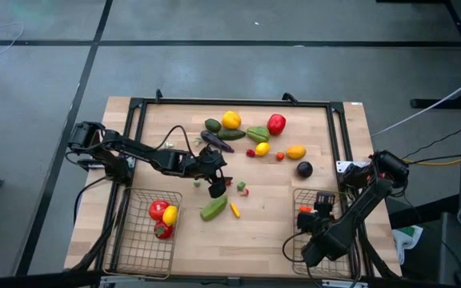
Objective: Sort produce into baskets
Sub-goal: Put the white garlic into the right wire basket, then put the bottom small red chili pepper into the right wire
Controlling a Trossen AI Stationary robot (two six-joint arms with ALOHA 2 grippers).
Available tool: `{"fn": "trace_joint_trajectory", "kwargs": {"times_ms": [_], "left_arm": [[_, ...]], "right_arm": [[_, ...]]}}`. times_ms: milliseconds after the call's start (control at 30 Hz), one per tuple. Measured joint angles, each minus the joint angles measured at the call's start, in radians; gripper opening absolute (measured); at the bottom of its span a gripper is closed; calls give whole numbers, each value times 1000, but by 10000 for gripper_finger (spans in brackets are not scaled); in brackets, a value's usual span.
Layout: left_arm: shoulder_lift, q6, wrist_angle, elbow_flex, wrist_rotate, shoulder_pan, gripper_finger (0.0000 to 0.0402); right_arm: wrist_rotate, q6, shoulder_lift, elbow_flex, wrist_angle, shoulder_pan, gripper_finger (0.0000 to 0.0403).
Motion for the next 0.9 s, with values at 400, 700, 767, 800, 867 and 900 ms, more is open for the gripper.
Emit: {"fn": "trace_joint_trajectory", "kwargs": {"times_ms": [400,700,767,800,867,900], "left_arm": [[36,1,6,0,-4,7,292],[172,16,6,0,-3,7,292],[194,28,3,-1,-3,7,292],[202,34,4,-1,-3,7,292],[215,45,6,-1,-3,7,292],[218,52,8,-1,-3,7,292]], "right_arm": [[1,-7,0,0,0,0,265],[2,-8,0,0,0,0,344],[2,-8,0,0,0,0,350],[2,-8,0,0,0,0,352],[2,-8,0,0,0,0,353],[2,-8,0,0,0,0,354]]}}
